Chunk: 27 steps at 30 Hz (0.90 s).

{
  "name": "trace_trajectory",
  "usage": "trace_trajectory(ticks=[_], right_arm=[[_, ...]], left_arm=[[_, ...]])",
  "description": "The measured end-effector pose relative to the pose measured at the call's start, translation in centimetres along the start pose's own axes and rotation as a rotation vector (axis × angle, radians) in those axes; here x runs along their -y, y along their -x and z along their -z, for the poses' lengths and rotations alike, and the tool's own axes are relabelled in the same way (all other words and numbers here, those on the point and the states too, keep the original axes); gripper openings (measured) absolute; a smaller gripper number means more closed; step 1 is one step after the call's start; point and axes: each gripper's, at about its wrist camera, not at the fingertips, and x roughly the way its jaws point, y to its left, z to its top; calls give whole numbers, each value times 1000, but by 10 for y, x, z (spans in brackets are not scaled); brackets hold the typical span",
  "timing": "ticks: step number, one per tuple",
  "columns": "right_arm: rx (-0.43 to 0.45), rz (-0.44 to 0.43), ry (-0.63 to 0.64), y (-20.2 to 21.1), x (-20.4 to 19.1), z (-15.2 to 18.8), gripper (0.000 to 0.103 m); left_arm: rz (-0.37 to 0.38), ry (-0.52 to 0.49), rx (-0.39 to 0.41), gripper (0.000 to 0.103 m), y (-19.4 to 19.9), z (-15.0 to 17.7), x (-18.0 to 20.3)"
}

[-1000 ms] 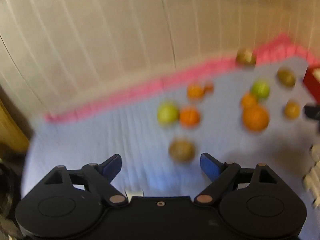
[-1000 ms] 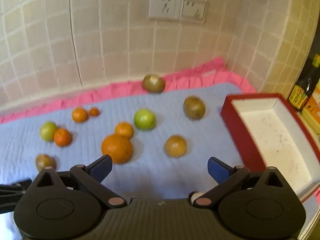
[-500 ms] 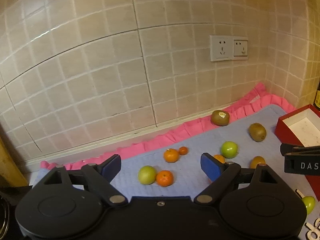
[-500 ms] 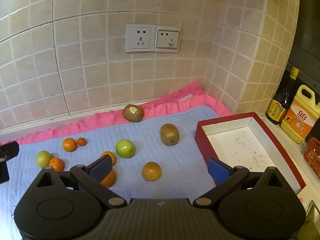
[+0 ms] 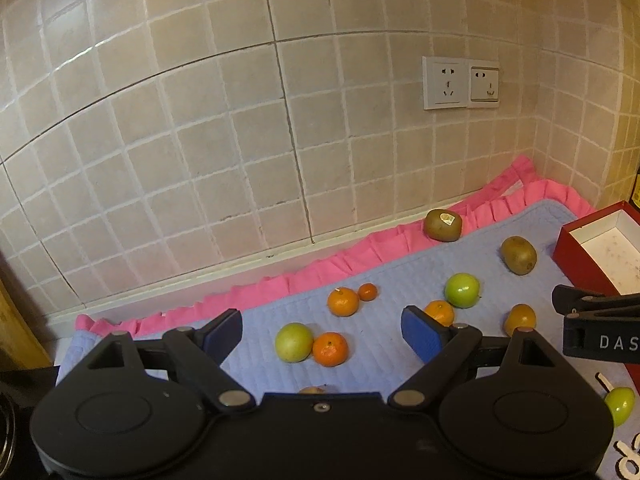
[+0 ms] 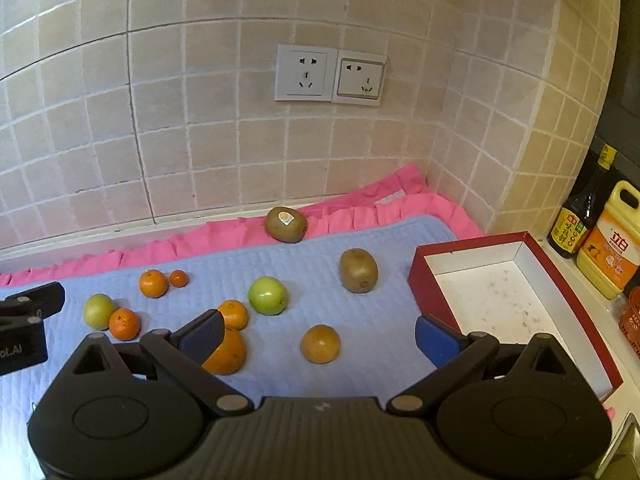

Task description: Organize fruits

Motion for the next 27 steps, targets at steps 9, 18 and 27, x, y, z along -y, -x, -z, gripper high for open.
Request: trace_trajectory(ticks=[9,18,27], right_arm=[[-4,-24,28,1,-5,2,103],[-9,-39,35,3,-9,7,103],[-19,-46,21,3,-5,10,103]], left_arm=[[-16,18,-18,103,-1,2,-4],[-26,26,-12,103,2,2,-4],[-12,16,0,103,6,2,-2]])
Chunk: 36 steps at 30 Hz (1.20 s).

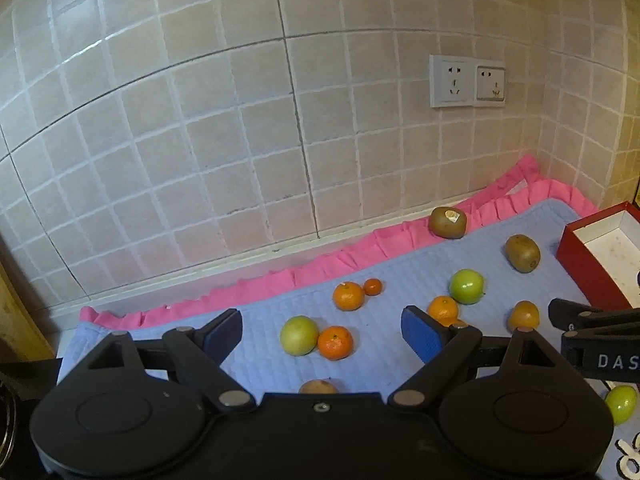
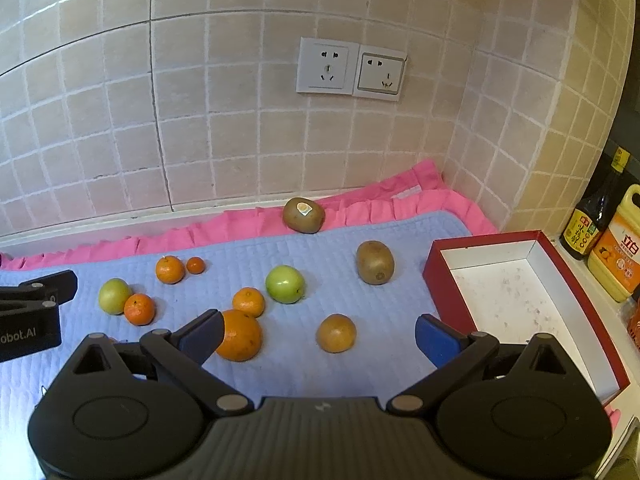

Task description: Organize fruits

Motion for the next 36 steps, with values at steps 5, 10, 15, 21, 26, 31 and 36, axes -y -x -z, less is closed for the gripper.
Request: trace_trajectory(ticks=[5,10,15,21,26,31,36], right_arm=[[0,-1,-3,0,1,0,103],[-1,-6,-9,0,0,1,103],[9,-16,-30,4,3,0,103],[8,-17,-28,5,3,2,103],[2,-20,-34,4,4,3,103],[-3,-28,-28,2,6,3,103],[25,-10,2,2,23,-7,103]], left_arm=[[6,-1,2,103,2,-1,4],[11,5,-6,103,0,0,5],[11,5,-5,103,1,1,5],[11,-3,-2,103,3,4,4],[10,-4,-3,103,4,6,5],[13,-26,-1,103,2,8,1],[29,-79,21,103,2,3,-26]])
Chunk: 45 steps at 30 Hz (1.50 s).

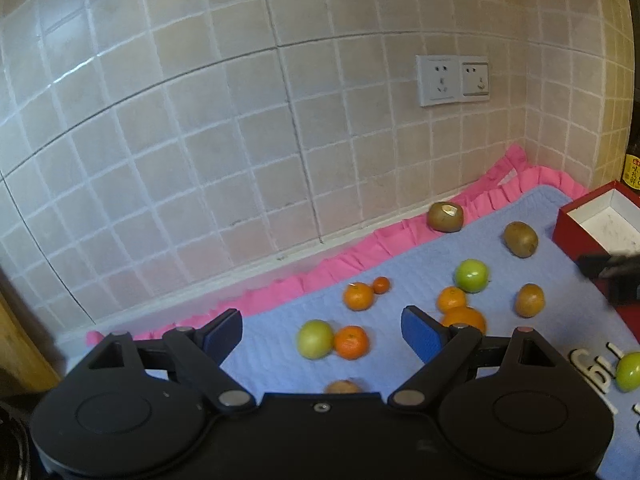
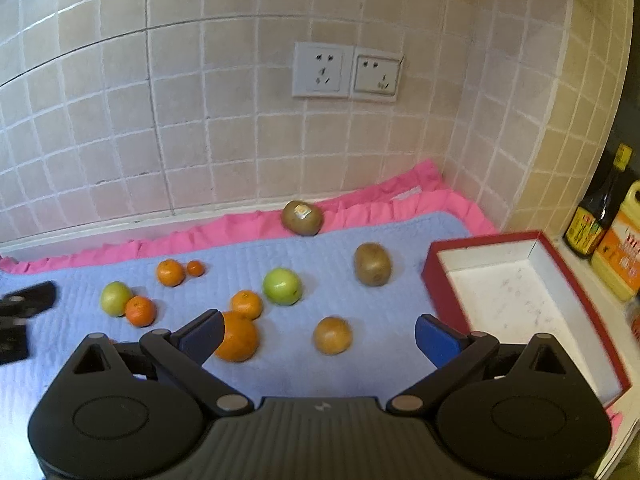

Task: Organize fruits
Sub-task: 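Close the left tool on the brown round fruit while the right tool grasps a kiwi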

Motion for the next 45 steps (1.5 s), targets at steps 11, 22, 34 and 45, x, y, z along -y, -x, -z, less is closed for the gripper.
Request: trace_trajectory(ticks=[11,22,34,45], right_arm=[[-4,-19,-131,-40,83,-40,103],[-181,-129,-305,-146,101,-48,96],[-313,0,-287,-240,72,-46,93],[-344,23,-352,-286,74,-42,86]], left_arm=[[91,152,-112,103,-30,24,-57],[194,197,-261,102,-88,60,-53],[230,167,-359,102,-134,72,-31],[222,195,-442,93,-167,76,-18]])
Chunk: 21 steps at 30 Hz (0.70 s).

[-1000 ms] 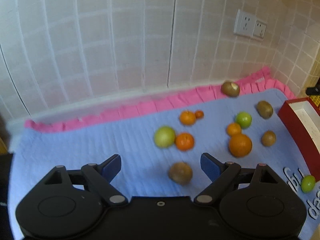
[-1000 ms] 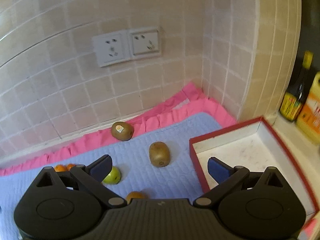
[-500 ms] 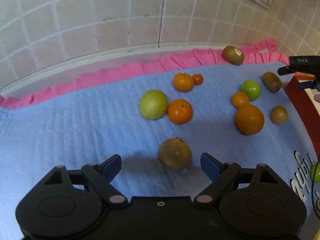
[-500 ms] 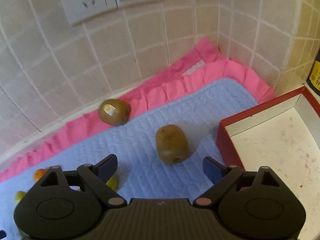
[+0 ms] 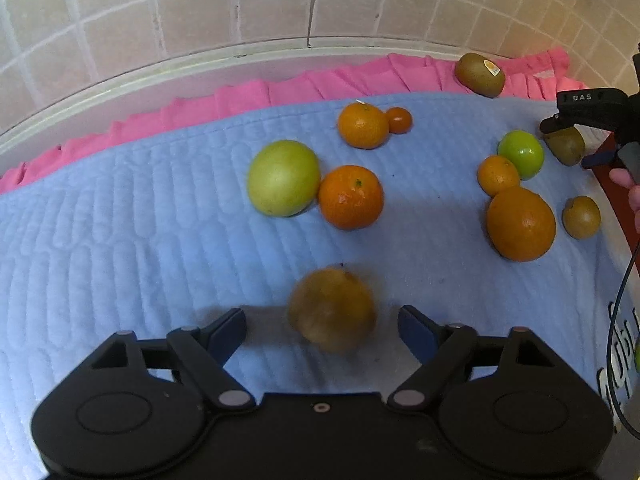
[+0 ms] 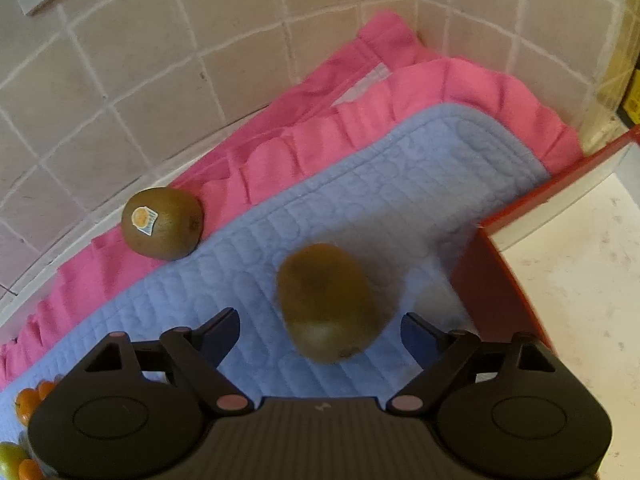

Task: Organize fruits
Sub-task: 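Close the left tool on the brown round fruit while the right tool grasps a kiwi, then lift the brown fruit with the left tool while the right tool lifts the kiwi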

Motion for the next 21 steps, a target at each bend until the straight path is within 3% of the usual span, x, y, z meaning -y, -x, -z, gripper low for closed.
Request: trace_trajectory(ticks=[2,6,8,9,15,21], right_arm=[[-12,-6,-4,-5,0,0,75],[4,13,5,-6,-2,2,68],[15,23,10,-4,-1,3,60],[21,28,11,-3,0,3,55],[9,-24,-21,5,10,3,54],[41,-127,-74,46,25,12,51]], left_arm=[[-18,-10,-2,84,-2,-1,2],[-34,-21,15,67,-1,-2,4],[-13,-21,31,51,2,-1,4],[-13,-21,37,51,4,-1,5],[-78,-52,85,49,14,0,12],[-90,-71,182,49,48,-5,22]])
